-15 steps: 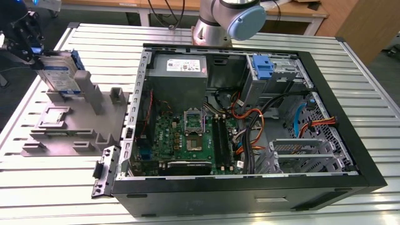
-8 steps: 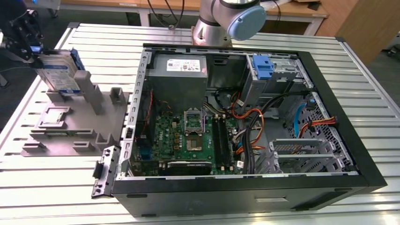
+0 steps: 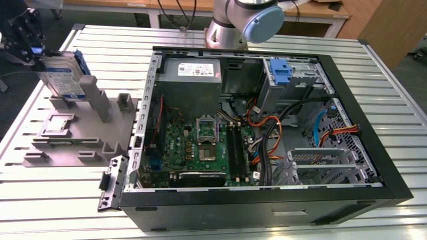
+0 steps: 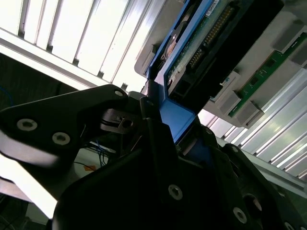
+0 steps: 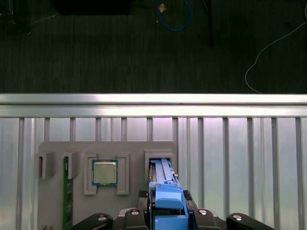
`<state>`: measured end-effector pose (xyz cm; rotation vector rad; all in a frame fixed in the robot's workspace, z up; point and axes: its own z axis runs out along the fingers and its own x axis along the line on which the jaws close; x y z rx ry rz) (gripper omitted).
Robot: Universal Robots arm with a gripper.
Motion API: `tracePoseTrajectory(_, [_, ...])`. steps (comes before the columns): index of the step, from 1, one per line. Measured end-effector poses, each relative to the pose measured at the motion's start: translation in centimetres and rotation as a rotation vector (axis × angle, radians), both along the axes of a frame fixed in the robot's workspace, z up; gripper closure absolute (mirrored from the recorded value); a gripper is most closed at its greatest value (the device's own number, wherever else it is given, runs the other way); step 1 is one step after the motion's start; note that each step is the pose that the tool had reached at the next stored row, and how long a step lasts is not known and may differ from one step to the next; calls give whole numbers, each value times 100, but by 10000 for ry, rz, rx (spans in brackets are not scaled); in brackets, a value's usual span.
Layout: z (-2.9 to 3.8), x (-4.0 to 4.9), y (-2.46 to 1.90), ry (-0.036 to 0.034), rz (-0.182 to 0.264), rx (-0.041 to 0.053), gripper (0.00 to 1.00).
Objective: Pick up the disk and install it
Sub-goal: 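Pick up the disk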
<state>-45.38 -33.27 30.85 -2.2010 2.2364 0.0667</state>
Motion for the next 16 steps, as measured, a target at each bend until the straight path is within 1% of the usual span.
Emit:
tracePoseTrajectory(5, [24, 0, 0, -2, 0, 1, 63])
tracePoseTrajectory(16, [52, 0, 0, 0, 0, 0, 63])
